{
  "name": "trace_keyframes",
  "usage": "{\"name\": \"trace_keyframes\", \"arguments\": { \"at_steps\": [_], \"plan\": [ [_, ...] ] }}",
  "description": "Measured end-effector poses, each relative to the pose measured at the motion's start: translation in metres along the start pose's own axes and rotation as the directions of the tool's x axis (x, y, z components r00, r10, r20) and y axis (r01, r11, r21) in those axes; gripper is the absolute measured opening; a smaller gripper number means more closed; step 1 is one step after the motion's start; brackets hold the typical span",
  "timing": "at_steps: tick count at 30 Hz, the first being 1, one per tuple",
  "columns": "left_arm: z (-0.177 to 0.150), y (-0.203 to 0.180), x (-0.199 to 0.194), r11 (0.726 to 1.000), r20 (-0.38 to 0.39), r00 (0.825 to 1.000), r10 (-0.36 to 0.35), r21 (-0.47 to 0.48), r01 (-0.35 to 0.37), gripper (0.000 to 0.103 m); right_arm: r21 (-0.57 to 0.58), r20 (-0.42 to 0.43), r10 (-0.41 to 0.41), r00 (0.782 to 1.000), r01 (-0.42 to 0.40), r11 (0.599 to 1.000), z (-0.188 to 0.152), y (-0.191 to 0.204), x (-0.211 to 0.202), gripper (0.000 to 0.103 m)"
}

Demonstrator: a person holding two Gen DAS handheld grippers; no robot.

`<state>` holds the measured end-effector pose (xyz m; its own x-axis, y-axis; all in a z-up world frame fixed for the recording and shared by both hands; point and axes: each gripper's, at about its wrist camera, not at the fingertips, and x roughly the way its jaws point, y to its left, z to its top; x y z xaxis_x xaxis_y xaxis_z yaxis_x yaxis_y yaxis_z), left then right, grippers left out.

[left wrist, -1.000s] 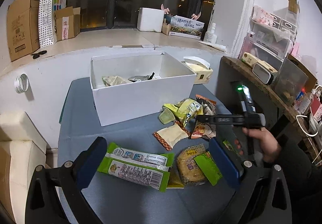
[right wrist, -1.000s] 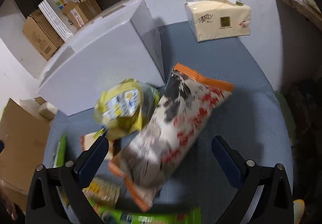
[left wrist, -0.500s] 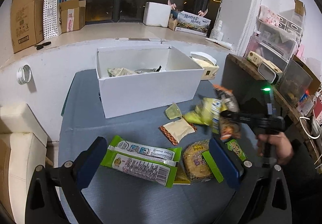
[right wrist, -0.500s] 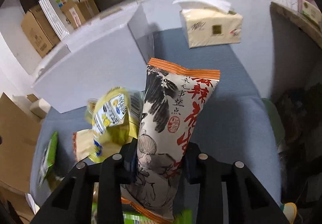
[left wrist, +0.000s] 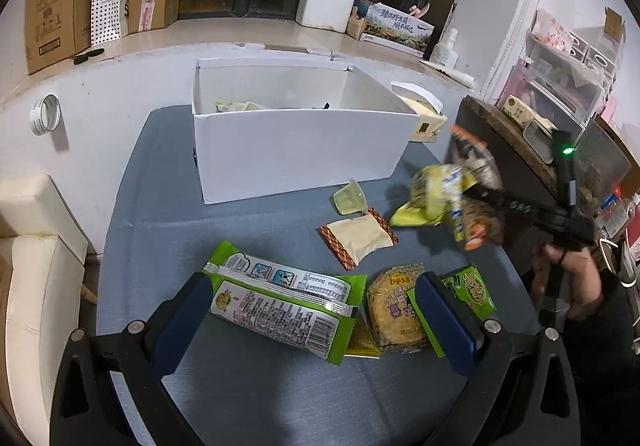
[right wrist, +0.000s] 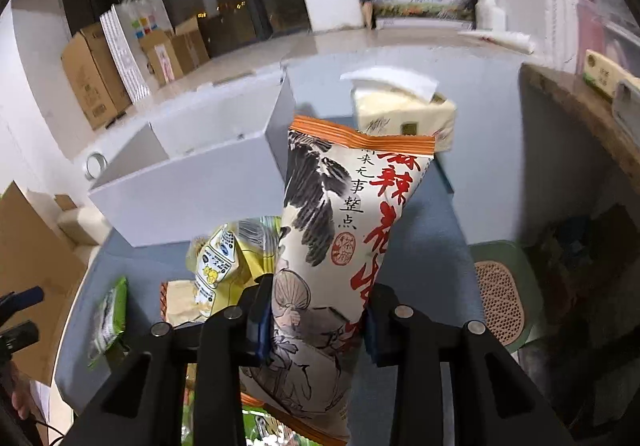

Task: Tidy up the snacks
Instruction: 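Grasp the white peanut snack bag with orange trim with the right gripper and lift, then grasp the long green-and-white snack bar with left gripper while right holds peanut bag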

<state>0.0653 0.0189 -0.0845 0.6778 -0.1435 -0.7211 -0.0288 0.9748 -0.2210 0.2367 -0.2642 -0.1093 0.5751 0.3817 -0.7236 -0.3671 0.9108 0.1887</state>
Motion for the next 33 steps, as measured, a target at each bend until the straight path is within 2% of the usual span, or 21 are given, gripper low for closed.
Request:
{"name": "trace_keyframes", "arguments": {
  "at_steps": [5, 8, 10, 12, 15, 18, 20, 22, 23, 24, 25, 26, 27, 29, 33],
  "plan": [
    [0.000, 0.003, 0.000, 1.000, -0.003, 1.000, 0.005, -0.007, -0.005, 0.103, 0.044, -0.071, 0.044, 0.996, -0.041, 0.998, -0.017, 0.000, 0.031, 0.039],
    [-0.001, 0.002, 0.001, 1.000, -0.003, 1.000, 0.004, -0.006, -0.004, 0.103, 0.062, -0.133, 0.056, 0.990, -0.048, 0.997, -0.026, -0.004, 0.043, 0.046],
    [0.000, 0.000, 0.001, 1.000, -0.002, 1.000, 0.003, 0.000, -0.003, 0.103, 0.071, -0.139, 0.058, 0.989, -0.048, 0.996, -0.029, -0.008, 0.043, 0.048],
    [0.000, -0.002, 0.002, 1.000, -0.003, 1.000, 0.002, 0.006, -0.002, 0.103, 0.067, -0.137, 0.037, 0.990, -0.028, 0.997, -0.029, -0.011, 0.039, 0.062],
    [-0.001, -0.005, 0.004, 1.000, -0.007, 1.000, 0.000, 0.019, 0.000, 0.103, 0.053, -0.126, 0.019, 0.992, -0.012, 0.999, -0.031, -0.013, 0.029, 0.075],
    [-0.001, -0.008, 0.005, 1.000, -0.011, 1.000, 0.005, 0.028, -0.005, 0.103, 0.047, -0.133, 0.019, 0.991, -0.013, 0.999, -0.034, -0.012, 0.024, 0.077],
    [0.000, -0.008, 0.005, 1.000, -0.011, 1.000, 0.002, 0.028, -0.002, 0.103, 0.044, -0.137, 0.029, 0.990, -0.023, 0.999, -0.036, -0.010, 0.022, 0.085],
    [0.000, -0.007, 0.004, 1.000, -0.010, 1.000, 0.003, 0.027, -0.003, 0.103, 0.014, -0.144, 0.021, 0.989, -0.020, 1.000, -0.040, -0.003, 0.023, 0.087],
    [0.000, -0.007, 0.004, 1.000, -0.010, 1.000, 0.004, 0.026, -0.004, 0.103, -0.006, -0.153, 0.008, 0.988, -0.009, 1.000, -0.043, 0.000, 0.025, 0.086],
    [0.000, -0.006, 0.004, 1.000, -0.009, 1.000, 0.004, 0.024, -0.004, 0.103, -0.023, -0.160, -0.005, 0.987, 0.001, 1.000, -0.045, 0.001, 0.028, 0.078],
    [0.000, -0.006, 0.004, 1.000, -0.013, 1.000, 0.004, 0.022, -0.003, 0.103, -0.023, -0.159, -0.003, 0.987, -0.001, 1.000, -0.047, 0.001, 0.031, 0.066],
    [0.000, -0.005, 0.005, 1.000, -0.014, 1.000, 0.006, 0.021, -0.006, 0.103, -0.020, -0.165, 0.015, 0.986, -0.019, 1.000, -0.048, 0.000, 0.035, 0.047],
    [0.000, -0.005, 0.004, 1.000, -0.014, 1.000, 0.008, 0.020, -0.008, 0.103, -0.007, -0.170, 0.045, 0.984, -0.047, 0.999, -0.049, -0.002, 0.037, 0.043],
    [0.000, -0.004, 0.004, 1.000, -0.014, 1.000, 0.008, 0.018, -0.008, 0.103, -0.008, -0.161, 0.051, 0.986, -0.053, 0.999, -0.048, -0.002, 0.034, 0.038],
    [-0.001, -0.004, 0.005, 1.000, -0.017, 1.000, 0.008, 0.020, -0.007, 0.103, -0.014, -0.112, 0.031, 0.993, -0.033, 0.999, -0.046, -0.005, 0.013, 0.036]
  ]
}}
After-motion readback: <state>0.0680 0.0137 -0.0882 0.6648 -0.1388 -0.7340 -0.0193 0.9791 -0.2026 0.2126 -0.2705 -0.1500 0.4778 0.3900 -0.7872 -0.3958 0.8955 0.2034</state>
